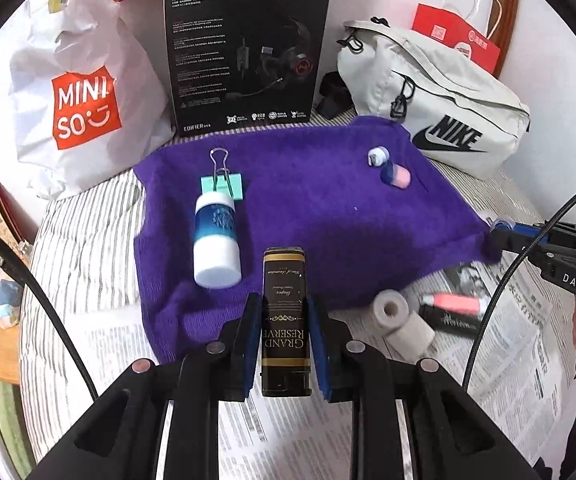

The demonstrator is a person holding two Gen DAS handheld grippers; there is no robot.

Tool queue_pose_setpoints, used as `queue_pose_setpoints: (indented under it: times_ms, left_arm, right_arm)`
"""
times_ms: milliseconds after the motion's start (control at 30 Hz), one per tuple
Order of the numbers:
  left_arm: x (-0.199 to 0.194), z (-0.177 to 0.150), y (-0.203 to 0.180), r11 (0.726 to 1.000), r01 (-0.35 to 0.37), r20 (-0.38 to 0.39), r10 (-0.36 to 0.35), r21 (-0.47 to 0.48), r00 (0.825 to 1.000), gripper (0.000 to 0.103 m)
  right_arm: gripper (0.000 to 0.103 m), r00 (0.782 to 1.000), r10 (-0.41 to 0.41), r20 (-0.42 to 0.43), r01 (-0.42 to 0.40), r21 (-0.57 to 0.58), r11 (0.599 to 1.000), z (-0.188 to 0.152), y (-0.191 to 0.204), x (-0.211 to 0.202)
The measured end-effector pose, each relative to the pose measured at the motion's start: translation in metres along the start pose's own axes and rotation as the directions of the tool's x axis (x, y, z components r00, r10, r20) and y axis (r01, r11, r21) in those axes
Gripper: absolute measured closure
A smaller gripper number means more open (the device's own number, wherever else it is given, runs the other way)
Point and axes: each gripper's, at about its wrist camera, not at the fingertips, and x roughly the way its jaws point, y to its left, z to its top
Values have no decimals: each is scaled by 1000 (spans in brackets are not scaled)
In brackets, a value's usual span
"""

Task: Organize rigid objects
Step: 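Place the box by the bottle with left tool while right tool sets cup down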

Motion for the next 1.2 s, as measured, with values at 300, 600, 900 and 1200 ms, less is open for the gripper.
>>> queue_pose_setpoints:
  times_ms: [300, 600, 900, 1200]
  left_arm:
    - [24, 27, 2, 1000, 16, -23, -16, 0, 1000, 81]
    - [53, 47, 0, 999, 28, -53, -29, -15, 998, 81]
    - [71, 50, 6, 999, 44, -75, -47, -32, 996, 81]
    - [90, 57, 13, 999, 41, -104, -45, -35, 994, 81]
  right_arm:
    - [85, 1000, -3, -1, 3, -5, 1000, 36, -8, 20]
    - [85, 999, 3, -39, -4, -15, 1000, 51, -14, 51]
    - [85, 996, 10, -93, -12, -23, 1000, 56, -15, 89]
    - [85, 994, -20, -112, 16, -43, 999, 63, -16, 107]
